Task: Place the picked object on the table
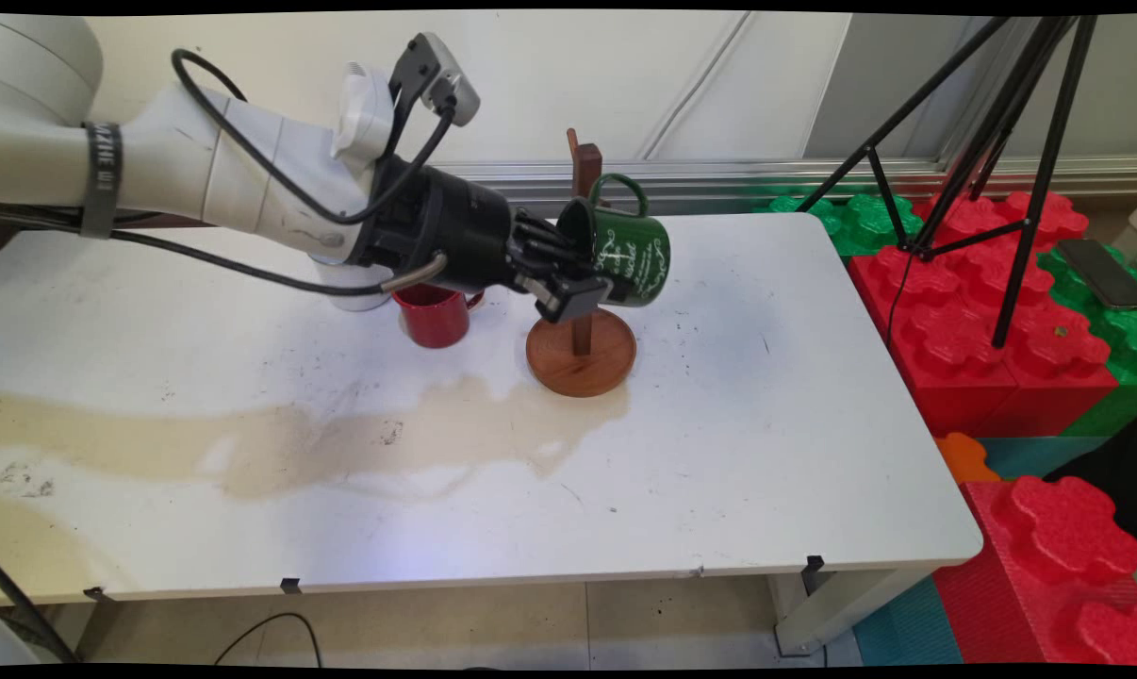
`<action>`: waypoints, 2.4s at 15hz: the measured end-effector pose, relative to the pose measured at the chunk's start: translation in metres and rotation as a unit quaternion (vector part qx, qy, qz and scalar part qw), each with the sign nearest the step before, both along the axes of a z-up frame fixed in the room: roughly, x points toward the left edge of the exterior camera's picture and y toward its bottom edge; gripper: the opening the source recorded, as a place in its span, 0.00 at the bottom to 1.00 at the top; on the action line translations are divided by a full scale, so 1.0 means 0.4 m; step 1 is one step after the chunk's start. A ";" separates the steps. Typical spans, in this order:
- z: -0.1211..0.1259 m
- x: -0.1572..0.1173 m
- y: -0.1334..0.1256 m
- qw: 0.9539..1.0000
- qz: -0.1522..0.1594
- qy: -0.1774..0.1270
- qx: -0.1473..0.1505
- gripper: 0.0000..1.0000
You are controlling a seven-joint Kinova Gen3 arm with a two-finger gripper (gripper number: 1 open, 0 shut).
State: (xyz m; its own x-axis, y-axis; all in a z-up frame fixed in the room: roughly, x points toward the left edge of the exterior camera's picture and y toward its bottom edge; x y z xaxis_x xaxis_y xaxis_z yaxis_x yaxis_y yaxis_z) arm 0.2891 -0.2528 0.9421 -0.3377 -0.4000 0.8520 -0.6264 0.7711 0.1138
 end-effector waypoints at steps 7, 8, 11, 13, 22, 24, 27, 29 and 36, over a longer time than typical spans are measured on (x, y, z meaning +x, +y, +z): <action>0.006 0.035 0.036 0.998 -0.017 -0.062 -0.004 0.00; 0.009 0.046 0.046 0.997 -0.015 -0.075 -0.002 0.00; 0.024 0.090 0.082 0.992 -0.006 -0.124 0.004 0.00; 0.030 0.109 0.099 0.989 -0.005 -0.146 0.009 0.00; 0.066 0.194 0.130 0.961 -0.013 -0.275 0.019 0.00; 0.066 0.206 0.119 0.953 -0.015 -0.302 0.026 0.00; 0.056 0.223 0.086 0.938 -0.009 -0.344 0.045 0.00; 0.041 0.240 0.068 0.926 -0.005 -0.372 0.064 0.00; -0.040 0.287 -0.023 0.884 -0.012 -0.451 0.120 0.00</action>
State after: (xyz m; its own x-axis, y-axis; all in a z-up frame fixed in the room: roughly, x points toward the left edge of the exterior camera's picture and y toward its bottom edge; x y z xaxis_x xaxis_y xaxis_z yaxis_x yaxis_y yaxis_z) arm 0.4041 -0.2619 0.9261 -0.8477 -0.5161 0.1226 -0.5293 0.8075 -0.2606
